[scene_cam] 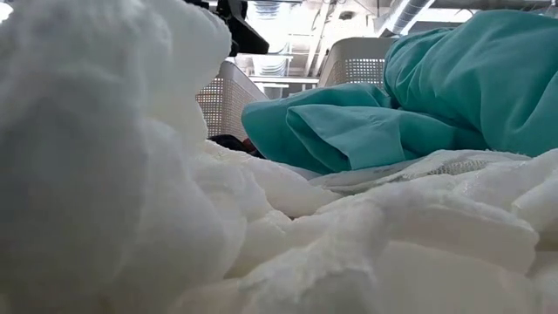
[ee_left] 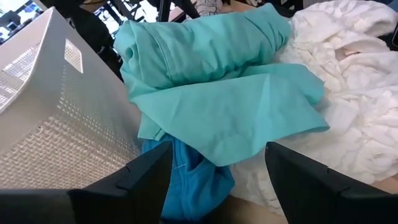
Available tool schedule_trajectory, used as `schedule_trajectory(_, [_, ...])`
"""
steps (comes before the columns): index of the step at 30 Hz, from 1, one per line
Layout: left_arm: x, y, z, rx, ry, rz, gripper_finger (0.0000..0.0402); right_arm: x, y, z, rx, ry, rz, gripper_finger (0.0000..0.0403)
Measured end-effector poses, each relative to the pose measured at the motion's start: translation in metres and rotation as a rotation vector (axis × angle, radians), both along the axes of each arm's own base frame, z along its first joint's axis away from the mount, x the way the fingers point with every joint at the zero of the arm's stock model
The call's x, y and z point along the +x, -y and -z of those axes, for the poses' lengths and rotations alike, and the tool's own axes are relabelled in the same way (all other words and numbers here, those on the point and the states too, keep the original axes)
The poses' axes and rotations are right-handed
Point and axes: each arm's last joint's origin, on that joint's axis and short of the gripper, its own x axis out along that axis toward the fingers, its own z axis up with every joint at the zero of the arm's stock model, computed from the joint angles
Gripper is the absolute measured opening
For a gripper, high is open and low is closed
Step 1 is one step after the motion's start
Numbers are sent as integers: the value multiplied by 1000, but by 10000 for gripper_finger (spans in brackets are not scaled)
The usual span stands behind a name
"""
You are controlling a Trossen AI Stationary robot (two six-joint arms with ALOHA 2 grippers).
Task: Sort clothes
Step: Put the light blue pants into the right white laundry bin
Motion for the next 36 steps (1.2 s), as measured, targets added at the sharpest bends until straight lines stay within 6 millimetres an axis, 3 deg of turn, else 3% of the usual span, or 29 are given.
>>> schedule_trajectory(11, [-1,2,0,-45,-12,61,249,22,-9,38,-120,43,97,250])
schedule_trajectory(21, [-1,2,0,-47,-17,66,249,57,4,80,-224,0,101,241])
schedule_trajectory(24, [-1,2,0,-47,-17,66,249,65,9,92,-255,-22,115,194])
schedule_trajectory(29, [-1,2,0,-45,-13,67,249,69,8,99,-295,-10,31,30])
schedule_trajectory(36, [2,3,-8,-60,75,71,249,66,-4,82,-438,-11,-112,4])
